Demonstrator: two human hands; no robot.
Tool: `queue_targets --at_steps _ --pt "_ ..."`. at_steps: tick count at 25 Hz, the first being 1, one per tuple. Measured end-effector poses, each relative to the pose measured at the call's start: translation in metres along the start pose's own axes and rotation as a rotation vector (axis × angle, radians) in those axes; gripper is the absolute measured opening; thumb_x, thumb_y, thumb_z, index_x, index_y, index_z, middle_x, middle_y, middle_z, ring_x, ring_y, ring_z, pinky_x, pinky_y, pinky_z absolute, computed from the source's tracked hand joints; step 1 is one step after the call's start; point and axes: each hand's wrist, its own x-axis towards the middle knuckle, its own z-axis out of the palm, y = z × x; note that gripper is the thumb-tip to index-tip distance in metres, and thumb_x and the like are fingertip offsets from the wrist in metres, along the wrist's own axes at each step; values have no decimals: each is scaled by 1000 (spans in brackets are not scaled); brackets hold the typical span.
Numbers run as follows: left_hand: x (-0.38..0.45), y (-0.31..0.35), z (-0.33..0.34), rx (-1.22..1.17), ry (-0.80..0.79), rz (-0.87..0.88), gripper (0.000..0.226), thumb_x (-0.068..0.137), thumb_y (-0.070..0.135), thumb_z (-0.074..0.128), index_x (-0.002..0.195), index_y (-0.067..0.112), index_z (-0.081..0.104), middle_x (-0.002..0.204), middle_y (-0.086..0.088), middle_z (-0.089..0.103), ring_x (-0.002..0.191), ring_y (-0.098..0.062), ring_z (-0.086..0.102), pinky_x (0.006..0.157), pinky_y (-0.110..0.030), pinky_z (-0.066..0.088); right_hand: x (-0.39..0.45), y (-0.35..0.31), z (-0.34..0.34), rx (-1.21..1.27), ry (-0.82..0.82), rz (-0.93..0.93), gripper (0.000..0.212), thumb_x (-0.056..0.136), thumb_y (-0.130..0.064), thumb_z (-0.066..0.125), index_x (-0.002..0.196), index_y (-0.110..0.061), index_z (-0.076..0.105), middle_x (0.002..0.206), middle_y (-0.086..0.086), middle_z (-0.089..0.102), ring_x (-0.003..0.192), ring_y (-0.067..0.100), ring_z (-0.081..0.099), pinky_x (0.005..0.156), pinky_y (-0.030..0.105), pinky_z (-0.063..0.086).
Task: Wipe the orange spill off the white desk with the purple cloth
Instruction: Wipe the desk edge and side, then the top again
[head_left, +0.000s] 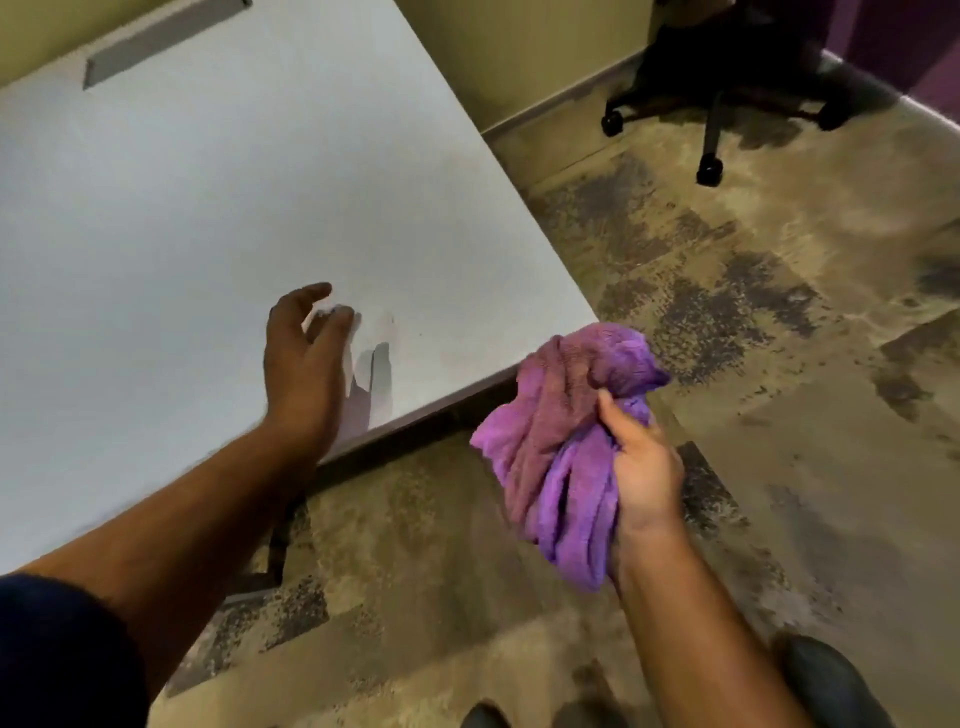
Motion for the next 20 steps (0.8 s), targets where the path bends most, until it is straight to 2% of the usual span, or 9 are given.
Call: queue_targets --at_steps 3,4,6,8,10,11,13,15,20 --pt "8 45 72 9 -74 25 42 101 40 61 141 31 55 145 13 53 122 5 56 97 -8 43 6 -60 -2 114 -111 245 40 90 -31 57 108 -5 82 112 15 81 97 31 80 90 52 60" --pt "15 61 98 44 -99 44 42 102 38 61 143 28 54 149 8 52 126 -1 56 100 -9 41 10 -74 -1 102 -136 256 40 91 -34 56 102 -8 85 114 14 81 99 30 81 88 52 63" --pt "34 88 143 118 -114 50 44 105 34 61 146 22 51 156 -1 49 138 -15 53 109 -19 39 21 -101 1 38 -155 246 42 95 -38 56 105 -11 85 121 13 80 108 31 79 87 51 65" --pt "51 105 172 214 -82 3 46 106 32 58 149 17 50 158 -5 49 144 -23 50 115 -27 37 42 -126 2 -18 -159 192 40 95 -35 59 118 -11 81 127 14 77 116 34 75 94 51 62" --pt "57 104 187 426 -27 -4 47 108 35 52 151 14 51 159 -6 50 147 -26 47 123 -35 35 68 -143 2 -89 -115 10 33 97 -24 63 126 -12 75 125 16 76 119 34 72 106 53 55" --pt "56 102 193 530 -6 12 48 109 36 49 152 15 51 161 -5 48 150 -26 44 126 -39 32 83 -153 3 -169 -94 -107 24 100 -16 62 119 -17 77 116 12 79 110 30 74 105 49 56" --pt "54 97 202 617 39 19 47 110 37 45 154 20 49 165 -2 44 154 -24 38 129 -43 29 112 -168 8 -401 -85 -297 35 104 -4 57 98 -29 81 93 -4 80 90 17 71 91 37 58" --pt "53 93 207 642 66 -7 46 111 37 41 155 25 46 167 2 40 157 -22 34 130 -43 27 137 -175 17 -560 -136 -329 43 104 -4 58 93 -38 81 88 -11 79 88 11 68 87 32 57" --pt "55 89 212 703 73 -44 46 110 44 35 154 34 41 168 10 37 158 -17 32 129 -38 26 182 -172 40 -656 -224 -237 30 90 -23 60 91 -46 79 87 -16 80 84 -3 71 77 16 56"
